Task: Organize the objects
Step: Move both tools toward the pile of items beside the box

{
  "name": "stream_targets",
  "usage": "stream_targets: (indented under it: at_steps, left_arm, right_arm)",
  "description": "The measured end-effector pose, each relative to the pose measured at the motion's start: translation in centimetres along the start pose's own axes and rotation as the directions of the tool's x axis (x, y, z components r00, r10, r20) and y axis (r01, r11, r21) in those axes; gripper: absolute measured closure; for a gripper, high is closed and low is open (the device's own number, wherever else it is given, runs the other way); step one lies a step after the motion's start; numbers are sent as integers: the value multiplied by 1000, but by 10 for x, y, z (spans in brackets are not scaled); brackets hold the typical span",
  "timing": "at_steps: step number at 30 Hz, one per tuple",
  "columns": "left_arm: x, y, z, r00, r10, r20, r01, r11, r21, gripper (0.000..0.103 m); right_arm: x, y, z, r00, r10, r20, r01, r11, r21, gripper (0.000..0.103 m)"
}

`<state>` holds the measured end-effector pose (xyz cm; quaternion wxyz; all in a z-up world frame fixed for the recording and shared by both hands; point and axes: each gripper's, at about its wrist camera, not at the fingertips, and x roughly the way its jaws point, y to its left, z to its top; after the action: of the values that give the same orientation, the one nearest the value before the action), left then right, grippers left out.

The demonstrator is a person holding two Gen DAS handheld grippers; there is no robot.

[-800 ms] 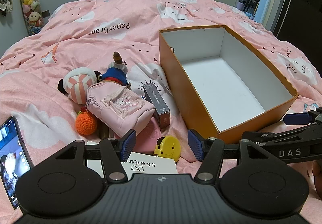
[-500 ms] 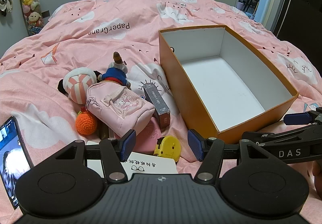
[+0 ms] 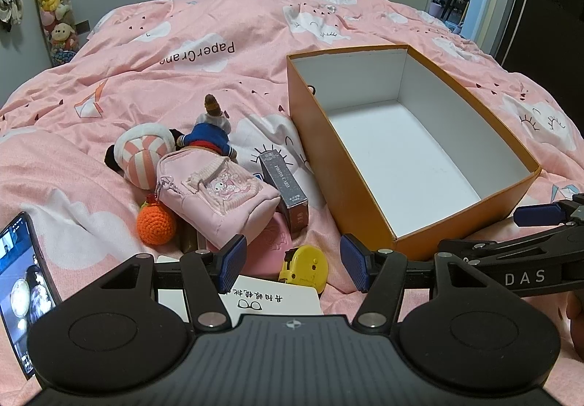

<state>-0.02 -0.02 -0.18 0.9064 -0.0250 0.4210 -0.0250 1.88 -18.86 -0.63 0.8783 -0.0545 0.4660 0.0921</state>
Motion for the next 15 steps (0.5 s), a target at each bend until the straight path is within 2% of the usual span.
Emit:
stream_targets:
  at_steps: [5, 9, 15]
  left_arm:
    - [-4, 9, -2, 1000, -4, 17, 4, 1000, -20, 33]
    - [-14, 22, 3, 999, -3, 47, 6, 998, -56, 40]
    - [-21, 59, 20, 998, 26, 50, -17, 986, -163, 42]
  right_arm:
    - [-7, 1, 1, 999, 21, 41, -21, 1000, -15, 1]
    - [-16, 0, 9, 992, 71, 108, -67, 997, -41, 1]
    - [-28, 21, 37, 971, 153, 185, -111, 970, -216, 4]
